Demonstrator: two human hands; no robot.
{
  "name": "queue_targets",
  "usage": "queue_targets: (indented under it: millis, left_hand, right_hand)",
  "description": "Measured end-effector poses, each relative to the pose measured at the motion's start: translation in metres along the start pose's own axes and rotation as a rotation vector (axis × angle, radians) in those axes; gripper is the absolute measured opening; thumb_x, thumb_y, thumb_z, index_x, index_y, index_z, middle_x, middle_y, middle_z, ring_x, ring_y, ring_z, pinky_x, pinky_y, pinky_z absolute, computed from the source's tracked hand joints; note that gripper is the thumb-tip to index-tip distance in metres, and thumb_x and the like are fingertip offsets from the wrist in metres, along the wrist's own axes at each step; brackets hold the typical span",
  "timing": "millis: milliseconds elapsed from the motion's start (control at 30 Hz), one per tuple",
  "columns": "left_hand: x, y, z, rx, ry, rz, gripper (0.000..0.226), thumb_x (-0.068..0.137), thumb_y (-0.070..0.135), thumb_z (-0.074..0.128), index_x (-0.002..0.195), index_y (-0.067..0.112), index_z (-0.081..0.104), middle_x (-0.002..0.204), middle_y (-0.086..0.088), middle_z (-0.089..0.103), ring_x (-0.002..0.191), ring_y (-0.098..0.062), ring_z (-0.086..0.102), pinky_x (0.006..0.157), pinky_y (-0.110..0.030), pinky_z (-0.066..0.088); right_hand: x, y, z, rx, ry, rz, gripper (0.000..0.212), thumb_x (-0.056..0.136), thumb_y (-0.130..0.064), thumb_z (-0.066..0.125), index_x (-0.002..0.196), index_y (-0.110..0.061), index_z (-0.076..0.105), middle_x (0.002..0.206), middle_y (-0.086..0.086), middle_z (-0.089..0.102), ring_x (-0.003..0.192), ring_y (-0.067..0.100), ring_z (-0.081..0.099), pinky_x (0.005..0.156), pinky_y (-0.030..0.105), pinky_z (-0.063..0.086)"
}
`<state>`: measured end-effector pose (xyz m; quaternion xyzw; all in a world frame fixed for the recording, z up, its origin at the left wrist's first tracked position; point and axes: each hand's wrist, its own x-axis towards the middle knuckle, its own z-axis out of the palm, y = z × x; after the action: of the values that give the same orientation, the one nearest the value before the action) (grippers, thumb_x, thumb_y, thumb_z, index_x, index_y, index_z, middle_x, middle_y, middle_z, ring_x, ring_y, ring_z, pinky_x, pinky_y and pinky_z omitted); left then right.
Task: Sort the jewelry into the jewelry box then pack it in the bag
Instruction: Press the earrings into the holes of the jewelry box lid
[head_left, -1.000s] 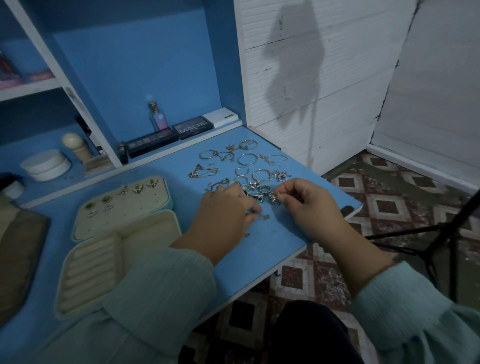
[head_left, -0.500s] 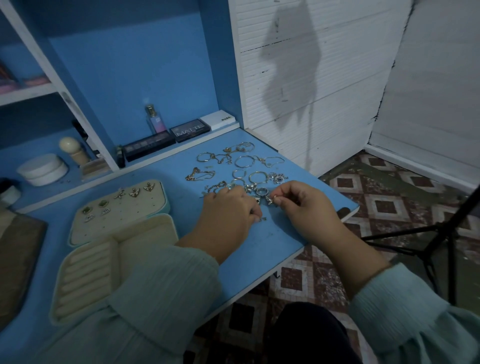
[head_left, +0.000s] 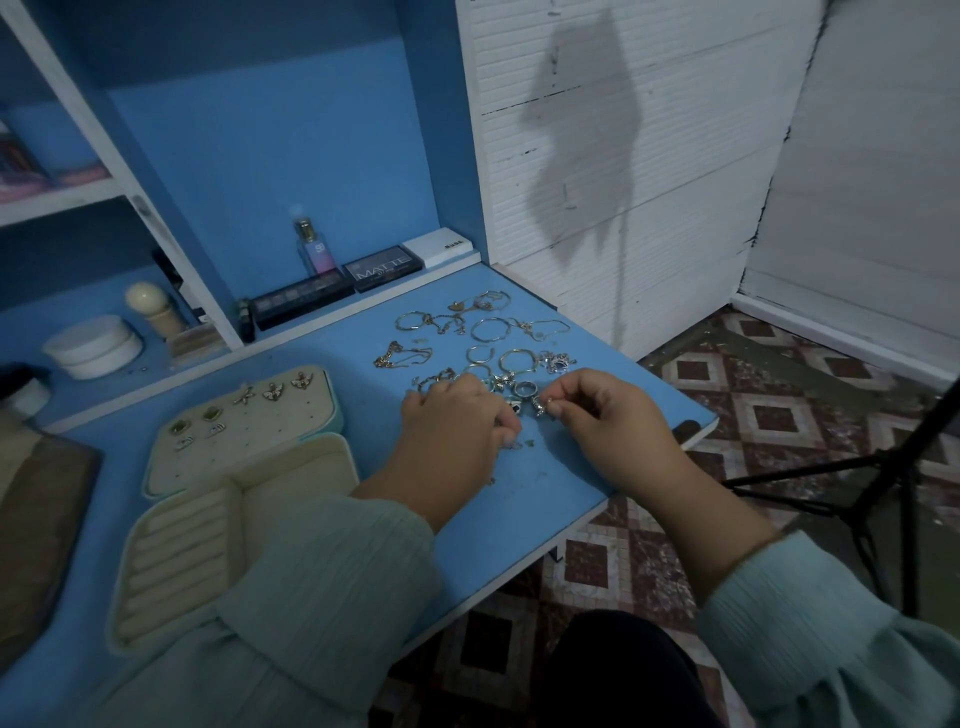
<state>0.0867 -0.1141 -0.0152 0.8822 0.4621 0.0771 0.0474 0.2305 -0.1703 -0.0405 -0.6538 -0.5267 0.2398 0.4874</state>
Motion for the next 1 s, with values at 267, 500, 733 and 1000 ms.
queue_targets:
  millis: [267, 500, 733, 1000]
  left_hand:
    - [0.0, -0.004, -0.002, -0.057, 0.065, -0.022, 0.016, 0.095, 0.036, 0.044, 0.1, 0.029, 0.058, 0.107, 0.009, 0.049, 0.109, -0.013, 0.043, 0.095, -0.032, 0.024]
    - [-0.004, -0.013, -0.014, -0.099, 0.012, -0.024, 0.008, 0.092, 0.037, 0.052, 0.088, 0.033, 0.058, 0.088, 0.017, 0.053, 0.095, -0.008, 0.05, 0.091, -0.031, 0.027]
    - [-0.02, -0.029, -0.026, -0.172, -0.081, -0.032, 0.008, 0.089, 0.034, 0.057, 0.081, 0.033, 0.058, 0.072, 0.021, 0.053, 0.077, -0.001, 0.053, 0.086, -0.029, 0.043]
    - [-0.037, -0.054, -0.037, -0.386, 0.029, -0.119, 0.013, 0.086, 0.018, 0.064, 0.08, 0.028, 0.059, 0.071, 0.023, 0.051, 0.063, 0.007, 0.046, 0.058, -0.001, 0.037]
  right_hand:
    - [-0.001, -0.001, 0.0, -0.019, -0.02, -0.006, 0.015, 0.089, -0.015, 0.059, 0.08, -0.026, 0.062, 0.074, -0.009, 0.058, 0.064, 0.008, 0.047, 0.055, 0.01, 0.037]
    - [-0.005, -0.004, 0.0, -0.093, -0.056, -0.104, 0.024, 0.088, -0.012, 0.059, 0.076, -0.032, 0.055, 0.073, -0.012, 0.057, 0.062, 0.001, 0.049, 0.059, 0.009, 0.039]
    - [-0.008, -0.007, 0.0, -0.093, -0.091, -0.139, 0.02, 0.087, -0.009, 0.06, 0.078, -0.027, 0.057, 0.073, -0.011, 0.057, 0.063, -0.012, 0.05, 0.059, 0.003, 0.039]
    - [-0.003, -0.015, 0.0, -0.013, -0.14, -0.102, 0.019, 0.083, -0.008, 0.065, 0.076, -0.025, 0.061, 0.076, 0.0, 0.064, 0.067, 0.005, 0.054, 0.064, 0.011, 0.045]
